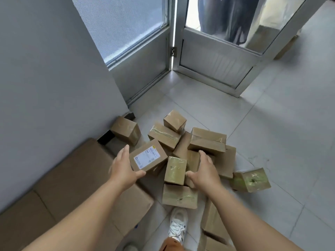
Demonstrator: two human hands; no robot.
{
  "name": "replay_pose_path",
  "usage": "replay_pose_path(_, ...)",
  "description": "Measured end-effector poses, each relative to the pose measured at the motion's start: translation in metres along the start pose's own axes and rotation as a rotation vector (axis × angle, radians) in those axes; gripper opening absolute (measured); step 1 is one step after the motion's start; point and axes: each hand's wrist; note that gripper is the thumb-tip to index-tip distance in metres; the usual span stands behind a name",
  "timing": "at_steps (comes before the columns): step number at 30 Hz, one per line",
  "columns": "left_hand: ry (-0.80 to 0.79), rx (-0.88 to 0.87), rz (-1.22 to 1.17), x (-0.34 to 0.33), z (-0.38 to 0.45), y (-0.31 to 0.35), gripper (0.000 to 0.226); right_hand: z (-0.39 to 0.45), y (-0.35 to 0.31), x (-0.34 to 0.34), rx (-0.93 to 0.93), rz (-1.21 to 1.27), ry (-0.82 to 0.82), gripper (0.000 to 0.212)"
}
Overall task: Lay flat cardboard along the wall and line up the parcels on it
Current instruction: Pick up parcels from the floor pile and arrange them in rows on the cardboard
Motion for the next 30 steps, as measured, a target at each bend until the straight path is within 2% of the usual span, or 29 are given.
replay_pose_path(8, -0.07, -0.009, 0.236, -0.068, 0.14, 0.011, 0.118, 0.156, 0.032, 0.008, -0.01, -0.203, -0.059, 0.101)
replay_pose_path(16, -0.158, 0.032, 0.526, -0.121, 0.236, -0.021, 0.127, 0.279, 0.074, 0.005, -0.106, -0.52, -0.047, 0.113)
replay_pose_path(22, -0.239, 0.082, 0.662, -0.142, 0.269, -0.041, 0.136, 0.318, 0.101, 0.016, -0.163, -0.819, -0.049, 0.118)
replay_pose_path(30, -0.145, 0.042, 0.716, -0.15, 0.283, -0.05, 0.139, 0.329, 0.103, 0.028, -0.046, -0.939, -0.002, 0.136)
Point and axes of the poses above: each hand's wrist, its own z-axis towards the middle knuckle, its own x-axis out of the back of the hand, y = z × x, and after that the axes turned 12 degrees about -y, right-handed
